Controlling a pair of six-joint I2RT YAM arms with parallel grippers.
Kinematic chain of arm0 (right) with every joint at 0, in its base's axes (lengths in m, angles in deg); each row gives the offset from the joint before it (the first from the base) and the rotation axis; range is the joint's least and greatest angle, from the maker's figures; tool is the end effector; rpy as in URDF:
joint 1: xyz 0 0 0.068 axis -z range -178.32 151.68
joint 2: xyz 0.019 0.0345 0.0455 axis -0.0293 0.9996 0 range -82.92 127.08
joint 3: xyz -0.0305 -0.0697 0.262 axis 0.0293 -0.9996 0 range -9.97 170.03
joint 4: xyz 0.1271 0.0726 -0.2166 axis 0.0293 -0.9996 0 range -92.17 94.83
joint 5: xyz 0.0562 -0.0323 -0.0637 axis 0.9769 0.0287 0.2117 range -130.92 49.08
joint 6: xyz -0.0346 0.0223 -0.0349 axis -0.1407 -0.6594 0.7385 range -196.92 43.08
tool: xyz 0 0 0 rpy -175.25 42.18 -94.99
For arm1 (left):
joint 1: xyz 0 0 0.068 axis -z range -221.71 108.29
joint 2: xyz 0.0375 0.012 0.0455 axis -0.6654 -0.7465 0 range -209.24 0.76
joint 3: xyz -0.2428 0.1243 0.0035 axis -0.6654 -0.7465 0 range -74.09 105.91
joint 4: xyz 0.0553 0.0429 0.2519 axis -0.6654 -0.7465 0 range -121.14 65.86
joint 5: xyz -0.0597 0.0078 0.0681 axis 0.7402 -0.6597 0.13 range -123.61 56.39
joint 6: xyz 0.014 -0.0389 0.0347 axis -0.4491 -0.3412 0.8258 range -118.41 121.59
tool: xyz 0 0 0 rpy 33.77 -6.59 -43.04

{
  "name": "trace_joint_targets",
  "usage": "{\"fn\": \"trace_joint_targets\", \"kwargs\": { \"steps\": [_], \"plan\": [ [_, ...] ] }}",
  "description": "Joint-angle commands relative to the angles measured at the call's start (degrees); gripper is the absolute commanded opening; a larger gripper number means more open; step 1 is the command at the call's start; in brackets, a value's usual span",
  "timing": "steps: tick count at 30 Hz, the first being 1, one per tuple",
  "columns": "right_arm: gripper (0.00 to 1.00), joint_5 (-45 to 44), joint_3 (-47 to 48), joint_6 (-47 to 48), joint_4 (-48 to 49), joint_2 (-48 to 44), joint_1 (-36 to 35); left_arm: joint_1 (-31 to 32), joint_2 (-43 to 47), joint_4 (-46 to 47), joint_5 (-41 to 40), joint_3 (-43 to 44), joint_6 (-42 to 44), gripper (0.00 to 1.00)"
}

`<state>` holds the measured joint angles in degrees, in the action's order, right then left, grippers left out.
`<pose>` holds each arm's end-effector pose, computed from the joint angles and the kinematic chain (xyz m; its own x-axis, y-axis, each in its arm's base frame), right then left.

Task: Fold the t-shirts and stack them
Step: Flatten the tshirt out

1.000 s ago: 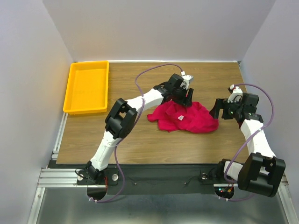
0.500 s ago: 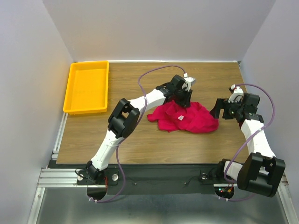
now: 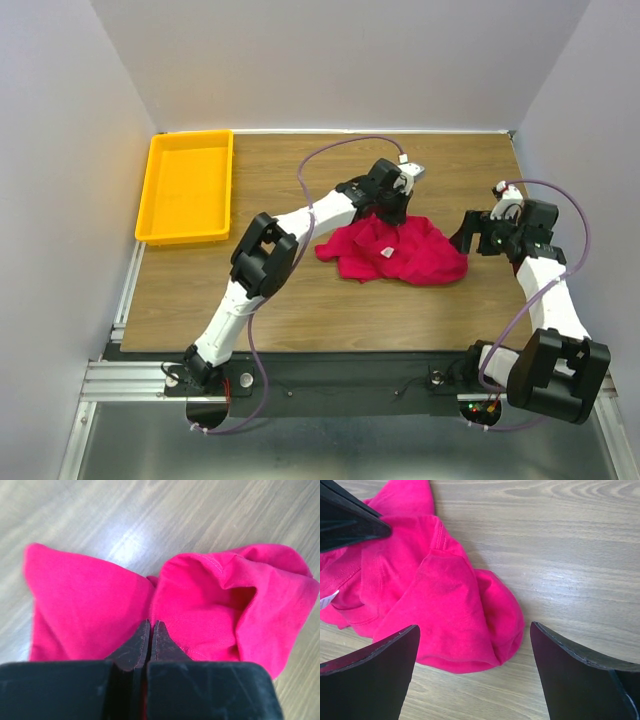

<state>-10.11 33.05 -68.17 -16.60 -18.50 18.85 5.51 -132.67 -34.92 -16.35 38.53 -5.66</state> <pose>0.2276 -0.0512 0.2470 -0.6259 0.0566 -0.7779 -0.2030 0.9512 0.2325 0.3616 -0.4063 0.2177 -0.4630 0.3230 -0.8254 0.8208 0.5079 -0.2616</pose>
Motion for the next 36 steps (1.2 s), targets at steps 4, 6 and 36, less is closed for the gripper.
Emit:
{"fn": "trace_joint_targets", "kwargs": {
  "steps": [4,6,36],
  "plan": [
    [0.97,3.38,-0.22,0.65,2.62,-2.55,0.5,0.5,16.51,2.87,-7.05,-3.01,5.66,0.0],
    [0.97,3.99,-0.31,1.09,2.62,-2.81,0.5,0.5,18.54,3.14,-8.81,-5.03,6.45,0.0],
    [0.89,26.14,17.09,20.79,-3.62,27.06,-0.82,-8.11,44.48,-0.82,-28.51,-22.61,7.86,0.0]
  ]
}}
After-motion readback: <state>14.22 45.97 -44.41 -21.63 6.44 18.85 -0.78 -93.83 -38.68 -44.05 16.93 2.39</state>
